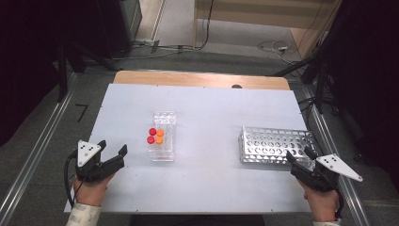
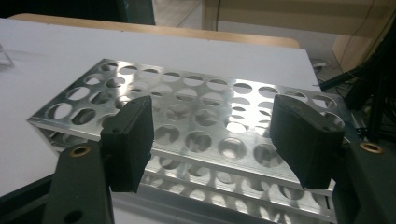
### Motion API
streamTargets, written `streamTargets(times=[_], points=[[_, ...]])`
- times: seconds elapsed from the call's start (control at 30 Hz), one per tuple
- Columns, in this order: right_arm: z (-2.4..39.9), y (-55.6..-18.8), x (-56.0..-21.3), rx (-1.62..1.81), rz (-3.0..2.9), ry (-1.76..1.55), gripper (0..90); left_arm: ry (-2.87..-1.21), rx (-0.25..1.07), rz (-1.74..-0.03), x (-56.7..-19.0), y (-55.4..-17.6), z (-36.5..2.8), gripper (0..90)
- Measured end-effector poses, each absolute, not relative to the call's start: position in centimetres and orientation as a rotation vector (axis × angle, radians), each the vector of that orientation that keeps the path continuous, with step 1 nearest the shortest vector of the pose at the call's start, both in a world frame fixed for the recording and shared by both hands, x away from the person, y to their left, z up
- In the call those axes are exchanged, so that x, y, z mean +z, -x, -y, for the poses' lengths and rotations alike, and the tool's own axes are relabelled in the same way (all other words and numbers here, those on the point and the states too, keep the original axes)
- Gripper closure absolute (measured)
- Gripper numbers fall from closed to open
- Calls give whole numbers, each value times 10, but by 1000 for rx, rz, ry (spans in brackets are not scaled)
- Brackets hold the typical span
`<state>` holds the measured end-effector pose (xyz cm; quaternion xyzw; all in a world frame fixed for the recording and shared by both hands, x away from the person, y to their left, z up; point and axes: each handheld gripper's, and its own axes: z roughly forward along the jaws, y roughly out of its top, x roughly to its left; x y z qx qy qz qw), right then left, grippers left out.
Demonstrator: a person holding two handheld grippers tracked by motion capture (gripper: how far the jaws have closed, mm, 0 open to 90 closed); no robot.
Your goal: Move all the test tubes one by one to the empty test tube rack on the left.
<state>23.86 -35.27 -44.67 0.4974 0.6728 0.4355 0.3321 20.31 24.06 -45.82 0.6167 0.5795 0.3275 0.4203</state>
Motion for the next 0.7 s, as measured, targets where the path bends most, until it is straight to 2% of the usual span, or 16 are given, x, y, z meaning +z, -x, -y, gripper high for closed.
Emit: streamTargets(times=[0.13,0.47,0.7], points=[[362,-241,-450,1117,-1736,-1331,287,-1547,820,-1464,-460,-204,-243,256],[382,-246,-458,1078,-1694,-1403,258,-1542,755,-1543,-466,-211,-250,146],[381,-246,-458,1083,-1695,-1403,245,-1559,743,-1559,-471,-214,-249,141]])
